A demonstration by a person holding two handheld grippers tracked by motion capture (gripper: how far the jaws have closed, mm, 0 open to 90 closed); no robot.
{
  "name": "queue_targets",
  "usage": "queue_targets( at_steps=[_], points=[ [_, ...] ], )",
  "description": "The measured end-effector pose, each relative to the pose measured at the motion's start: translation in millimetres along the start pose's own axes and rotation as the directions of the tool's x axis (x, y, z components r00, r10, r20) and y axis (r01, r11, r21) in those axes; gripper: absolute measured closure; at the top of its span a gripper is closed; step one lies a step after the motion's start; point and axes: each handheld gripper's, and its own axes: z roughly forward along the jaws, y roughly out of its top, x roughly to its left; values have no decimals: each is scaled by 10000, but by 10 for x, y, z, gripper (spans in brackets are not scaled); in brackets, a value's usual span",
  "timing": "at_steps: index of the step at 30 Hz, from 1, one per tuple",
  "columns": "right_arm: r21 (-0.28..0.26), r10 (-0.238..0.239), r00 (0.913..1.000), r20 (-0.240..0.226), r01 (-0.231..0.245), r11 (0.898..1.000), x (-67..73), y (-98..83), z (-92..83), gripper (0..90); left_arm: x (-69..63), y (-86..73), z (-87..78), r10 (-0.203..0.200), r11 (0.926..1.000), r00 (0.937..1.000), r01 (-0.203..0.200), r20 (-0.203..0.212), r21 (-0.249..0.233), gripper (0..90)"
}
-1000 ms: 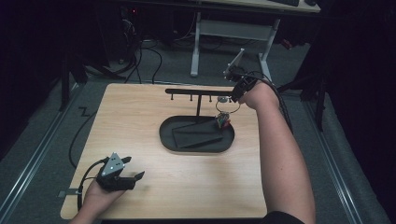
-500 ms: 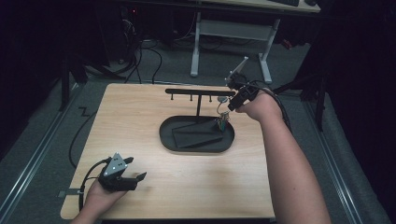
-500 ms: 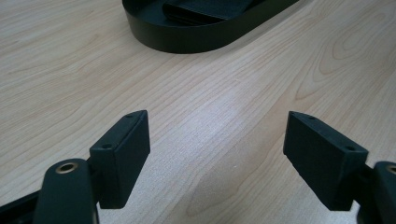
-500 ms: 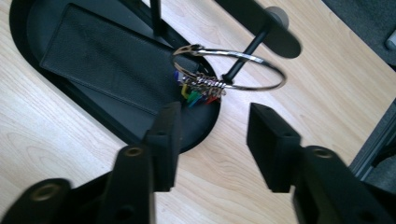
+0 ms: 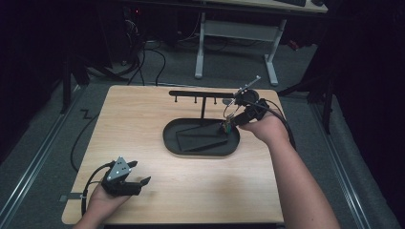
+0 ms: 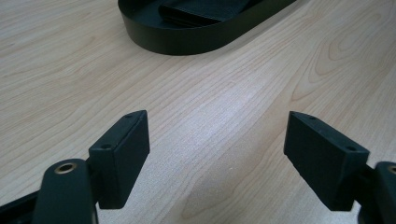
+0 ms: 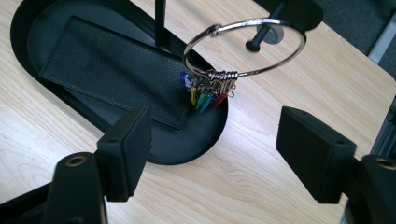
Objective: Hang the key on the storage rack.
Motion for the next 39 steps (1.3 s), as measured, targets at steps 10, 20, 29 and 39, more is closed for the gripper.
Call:
queue_targets(
  at_steps=[10,20,29,39],
  points=[
    [-1489,636,9975,313,-583,9871,99,-456,122,244,-12,-2,16,30,10000,10000,-30,77,46,230],
    [-2860,1392,9902,145,-1293,9495,357,-1028,284,194,-29,-3,25,51,9999,9999,-53,144,99,230],
    [-3887,1874,9823,32,-1715,9053,596,-1617,486,180,-38,1,40,-149,9998,9992,144,379,149,230],
    [-5140,1936,9777,809,-1255,8486,934,-2368,464,184,-32,-3,53,-640,9978,9956,649,685,-111,230]
  ],
)
